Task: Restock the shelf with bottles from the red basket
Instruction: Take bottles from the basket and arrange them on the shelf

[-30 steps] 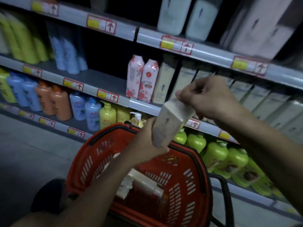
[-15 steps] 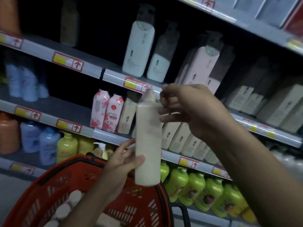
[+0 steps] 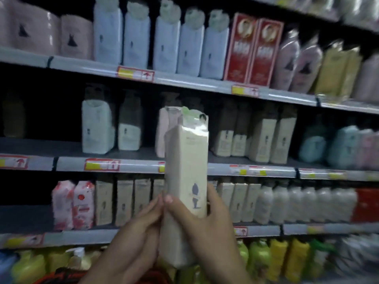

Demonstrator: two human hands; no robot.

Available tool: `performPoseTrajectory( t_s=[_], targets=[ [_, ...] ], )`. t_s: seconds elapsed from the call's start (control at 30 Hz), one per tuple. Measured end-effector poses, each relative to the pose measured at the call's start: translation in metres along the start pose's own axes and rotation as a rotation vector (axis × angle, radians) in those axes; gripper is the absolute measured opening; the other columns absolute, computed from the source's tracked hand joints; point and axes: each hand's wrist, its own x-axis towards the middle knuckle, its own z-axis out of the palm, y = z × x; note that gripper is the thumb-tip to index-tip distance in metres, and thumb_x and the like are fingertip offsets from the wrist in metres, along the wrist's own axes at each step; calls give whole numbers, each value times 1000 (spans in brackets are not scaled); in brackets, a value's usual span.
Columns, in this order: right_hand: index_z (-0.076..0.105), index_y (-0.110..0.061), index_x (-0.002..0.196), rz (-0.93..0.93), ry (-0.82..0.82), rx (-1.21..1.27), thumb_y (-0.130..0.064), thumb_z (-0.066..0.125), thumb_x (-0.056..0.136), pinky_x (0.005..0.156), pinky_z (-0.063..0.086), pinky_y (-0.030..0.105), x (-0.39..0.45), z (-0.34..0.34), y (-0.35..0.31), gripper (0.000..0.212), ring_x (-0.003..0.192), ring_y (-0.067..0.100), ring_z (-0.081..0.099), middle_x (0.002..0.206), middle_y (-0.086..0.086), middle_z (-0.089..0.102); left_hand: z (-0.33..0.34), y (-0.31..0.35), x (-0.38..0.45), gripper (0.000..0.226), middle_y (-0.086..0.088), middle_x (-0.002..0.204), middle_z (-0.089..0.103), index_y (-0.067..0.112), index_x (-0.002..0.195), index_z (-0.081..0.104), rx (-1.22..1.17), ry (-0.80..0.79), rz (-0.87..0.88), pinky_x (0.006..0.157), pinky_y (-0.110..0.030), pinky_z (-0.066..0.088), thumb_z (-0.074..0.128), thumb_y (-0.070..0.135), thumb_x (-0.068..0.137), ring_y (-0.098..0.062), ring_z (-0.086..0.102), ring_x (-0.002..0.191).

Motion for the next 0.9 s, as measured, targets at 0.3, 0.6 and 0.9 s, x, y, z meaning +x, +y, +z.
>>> performPoseTrajectory(
  t_s=[0.3, 0.6, 0.9],
  targets=[
    [68, -45, 116, -200, 381, -297, -34, 94, 60, 75, 47, 5, 31, -97, 19, 62, 97, -5, 63, 104, -16, 62, 88, -51, 90, 37, -5, 100, 80, 14, 111, 76, 494, 190, 0, 57, -21, 53, 47, -2, 94, -13, 77, 80],
    [69, -21, 120, -430, 734, -327, -4, 99, 52, 90, 51, 28, 98, -100, 64, 76, 105, 30, 69, 111, 0, 71, 89, -53, 151, 30, -4, 105, 64, 22, 127, 63, 294, 590, 146, 91, -42, 46, 57, 14, 99, -28, 58, 108],
    [39, -34, 152, -563, 652, -383, -15, 86, 80, 111, 44, 28, 208, -133, 71, 88, 141, 7, 45, 152, -8, 48, 107, -49, 197, 27, -1, 110, 65, 30, 96, 70, 406, 522, 150, 81, -39, 50, 52, 11, 100, -19, 58, 97]
  ],
)
